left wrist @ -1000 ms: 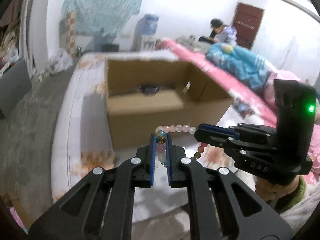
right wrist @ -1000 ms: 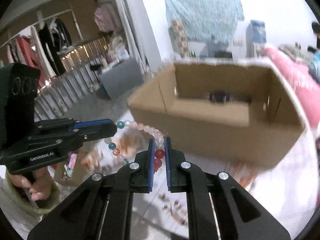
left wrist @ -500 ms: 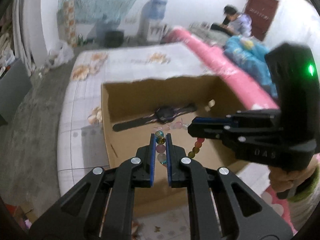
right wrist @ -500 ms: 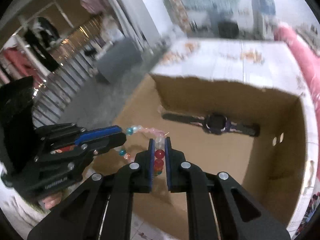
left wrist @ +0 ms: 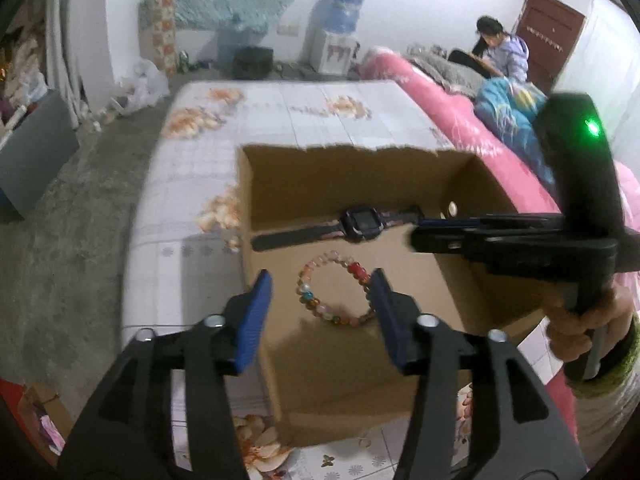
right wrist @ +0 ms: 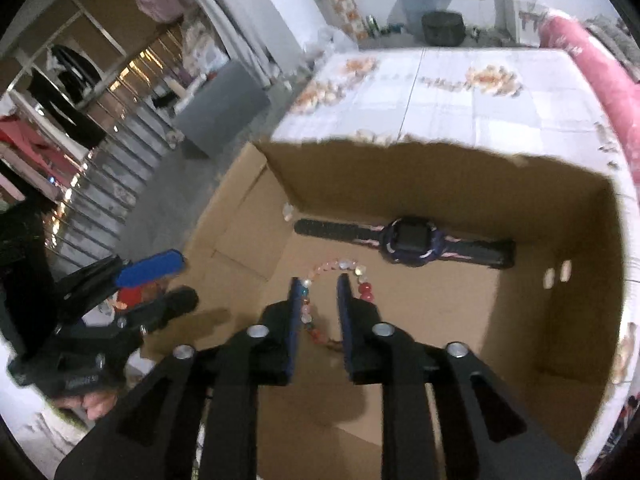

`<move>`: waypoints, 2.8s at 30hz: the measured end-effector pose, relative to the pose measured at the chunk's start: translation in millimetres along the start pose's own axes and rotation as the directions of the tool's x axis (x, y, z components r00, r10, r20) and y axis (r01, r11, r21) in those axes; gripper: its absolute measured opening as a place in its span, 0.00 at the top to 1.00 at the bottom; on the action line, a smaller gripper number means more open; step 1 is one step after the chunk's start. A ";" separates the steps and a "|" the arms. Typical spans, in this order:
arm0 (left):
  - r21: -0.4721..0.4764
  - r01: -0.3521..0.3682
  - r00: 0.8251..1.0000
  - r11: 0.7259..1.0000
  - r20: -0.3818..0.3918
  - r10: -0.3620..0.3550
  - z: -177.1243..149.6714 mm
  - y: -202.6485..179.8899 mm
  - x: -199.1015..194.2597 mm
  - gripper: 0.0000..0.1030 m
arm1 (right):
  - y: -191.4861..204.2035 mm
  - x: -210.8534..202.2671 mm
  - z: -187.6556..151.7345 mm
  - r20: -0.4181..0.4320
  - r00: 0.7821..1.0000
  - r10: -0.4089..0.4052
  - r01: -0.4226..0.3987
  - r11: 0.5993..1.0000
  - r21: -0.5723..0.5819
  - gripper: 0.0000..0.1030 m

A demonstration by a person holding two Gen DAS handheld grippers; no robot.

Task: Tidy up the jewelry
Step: 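Withdraw both grippers from the box toward the gold rings on the table, then lower the left gripper onto the small gold flower charm and close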

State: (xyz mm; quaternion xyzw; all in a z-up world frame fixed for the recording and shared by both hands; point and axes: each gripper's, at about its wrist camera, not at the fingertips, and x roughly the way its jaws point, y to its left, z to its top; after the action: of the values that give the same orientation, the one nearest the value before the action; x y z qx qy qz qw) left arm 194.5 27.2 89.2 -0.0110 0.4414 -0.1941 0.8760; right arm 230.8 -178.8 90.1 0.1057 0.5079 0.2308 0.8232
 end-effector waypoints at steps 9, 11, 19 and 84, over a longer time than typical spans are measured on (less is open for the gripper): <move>-0.132 -0.020 1.000 0.991 0.018 0.022 -25.9 32.2 -12.5 0.19 | -50.4 -129.0 -69.7 0.298 0.941 -0.162 0.134 0.985 0.110 0.48; -0.197 0.004 0.999 0.980 -0.045 -0.013 -33.1 41.0 6.0 0.19 | -65.8 -134.4 -86.1 0.296 0.936 -0.191 0.149 0.976 0.159 0.46; -0.280 0.157 0.979 0.947 -0.079 -0.186 -47.1 22.0 32.3 0.17 | -100.7 -83.3 -110.2 0.139 0.988 -0.068 0.029 0.963 0.266 0.43; 0.159 -0.112 0.989 0.981 -0.075 0.126 -201.0 -36.7 13.2 0.07 | -19.4 -41.1 -260.4 0.226 0.879 -0.419 0.430 0.903 0.001 0.06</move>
State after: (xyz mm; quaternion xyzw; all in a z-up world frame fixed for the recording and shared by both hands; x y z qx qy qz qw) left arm 33.2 19.2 -36.6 0.0917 0.4618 -0.1753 0.8646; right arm -9.9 -231.4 -5.6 -0.0035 0.4182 0.0441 0.9073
